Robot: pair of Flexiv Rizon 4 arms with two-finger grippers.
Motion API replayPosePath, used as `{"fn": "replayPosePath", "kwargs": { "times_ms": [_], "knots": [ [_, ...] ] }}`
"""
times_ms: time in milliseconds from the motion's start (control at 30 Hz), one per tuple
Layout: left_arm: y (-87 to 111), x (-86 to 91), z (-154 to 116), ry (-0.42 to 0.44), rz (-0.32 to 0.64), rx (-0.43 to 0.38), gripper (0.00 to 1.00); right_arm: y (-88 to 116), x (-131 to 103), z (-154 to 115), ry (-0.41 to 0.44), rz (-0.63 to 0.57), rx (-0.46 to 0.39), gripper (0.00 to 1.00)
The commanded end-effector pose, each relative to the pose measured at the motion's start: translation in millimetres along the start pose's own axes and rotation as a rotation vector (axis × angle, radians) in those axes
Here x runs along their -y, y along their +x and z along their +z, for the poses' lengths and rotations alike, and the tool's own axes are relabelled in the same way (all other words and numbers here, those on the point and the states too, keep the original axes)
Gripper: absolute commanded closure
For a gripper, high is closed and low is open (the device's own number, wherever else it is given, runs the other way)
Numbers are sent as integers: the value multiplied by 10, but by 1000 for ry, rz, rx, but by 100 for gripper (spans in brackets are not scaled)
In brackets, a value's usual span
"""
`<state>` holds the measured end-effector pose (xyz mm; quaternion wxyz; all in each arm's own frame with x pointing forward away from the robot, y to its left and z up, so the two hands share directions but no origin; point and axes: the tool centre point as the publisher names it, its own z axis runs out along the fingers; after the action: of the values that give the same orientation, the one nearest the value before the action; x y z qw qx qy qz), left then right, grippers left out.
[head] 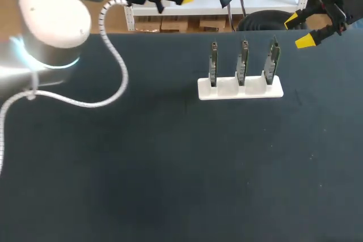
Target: Pick up the optical module with the left hand, and insert it into the network port with the right hand.
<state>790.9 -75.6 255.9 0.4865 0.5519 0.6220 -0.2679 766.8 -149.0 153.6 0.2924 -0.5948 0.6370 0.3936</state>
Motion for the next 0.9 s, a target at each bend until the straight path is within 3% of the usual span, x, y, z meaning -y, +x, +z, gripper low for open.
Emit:
{"fn": "replayPosePath", "kwargs": {
  "times_ms": [33, 500, 900],
  "knots": [
    [-77, -62, 327, 104, 3, 236, 100, 0, -10, 2, 3, -1, 0, 0],
    [-316, 178, 886, 274, -85, 360, 100, 0, -10, 2, 3, -1, 0, 0],
    [-490, 517, 1320, 365, -103, 367, 100, 0, -10, 2, 3, -1, 0, 0]
  ]
}}
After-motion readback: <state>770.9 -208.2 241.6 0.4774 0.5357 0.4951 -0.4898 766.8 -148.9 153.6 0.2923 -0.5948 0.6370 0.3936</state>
